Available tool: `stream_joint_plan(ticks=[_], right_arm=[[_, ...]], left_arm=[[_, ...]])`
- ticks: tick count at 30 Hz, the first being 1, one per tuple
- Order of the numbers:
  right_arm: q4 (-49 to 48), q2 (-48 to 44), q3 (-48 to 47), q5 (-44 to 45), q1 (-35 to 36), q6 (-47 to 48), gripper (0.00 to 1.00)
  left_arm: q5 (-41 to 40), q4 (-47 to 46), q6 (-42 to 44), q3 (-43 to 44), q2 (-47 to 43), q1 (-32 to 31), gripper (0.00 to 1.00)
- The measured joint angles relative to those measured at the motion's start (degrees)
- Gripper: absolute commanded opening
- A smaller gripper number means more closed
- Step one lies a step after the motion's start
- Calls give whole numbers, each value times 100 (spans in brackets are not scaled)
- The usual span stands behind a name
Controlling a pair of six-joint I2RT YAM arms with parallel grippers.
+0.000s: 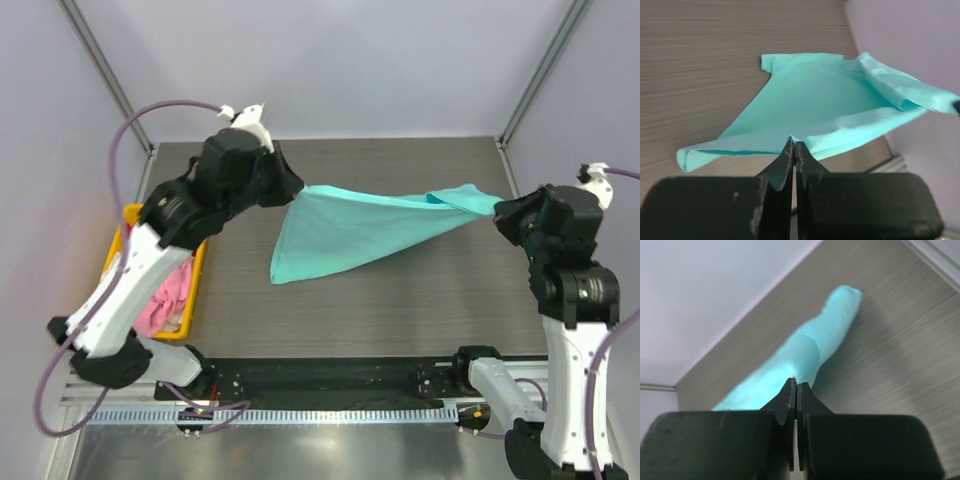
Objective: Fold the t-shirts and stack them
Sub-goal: Flatten the tshirt out
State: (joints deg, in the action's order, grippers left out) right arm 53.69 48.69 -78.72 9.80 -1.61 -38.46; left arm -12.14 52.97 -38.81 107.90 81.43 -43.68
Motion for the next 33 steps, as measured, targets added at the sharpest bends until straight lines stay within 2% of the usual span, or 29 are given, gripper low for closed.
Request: stream_joint_plan(ticks=[6, 10, 13, 16, 21, 23, 25, 27, 30, 33], right_arm=[[553, -745, -1071, -20, 0, -127, 1], [586, -927, -1545, -90, 0, -251, 1], [354, -717, -1436, -118, 0, -284, 1], [-232, -192, -1082, -114, 0, -282, 1], [-1370, 1471, -977, -162, 0, -76, 1], [-1624, 2424, -1419, -251, 4, 111, 1], [-1764, 3388, -2186, -343, 4, 348, 1], [-1814, 4227, -3139, -457, -2, 586, 1], [-1805, 4916, -4343, -597, -2, 916, 1], [-1821, 4843, -4756, -654, 9, 1189, 1]], left_arm=[[-315, 273, -297, -35, -1283, -1163, 0], [-739, 463, -378, 35, -1478, -1327, 0], [-1145, 498, -251, 223, -1161, -1244, 0], [-1141, 470, -57, 575, -551, -758, 0], [-321, 223, 81, 1373, 1126, 789, 0], [-24, 256, 105, 2028, 1980, 1292, 0], [350, 219, 87, 2955, 2883, 1729, 0], [769, 44, -24, 3582, 3414, 2044, 0], [1283, -354, -262, 3672, 3495, 2413, 0], [1443, -745, -282, 3305, 3069, 2533, 0]])
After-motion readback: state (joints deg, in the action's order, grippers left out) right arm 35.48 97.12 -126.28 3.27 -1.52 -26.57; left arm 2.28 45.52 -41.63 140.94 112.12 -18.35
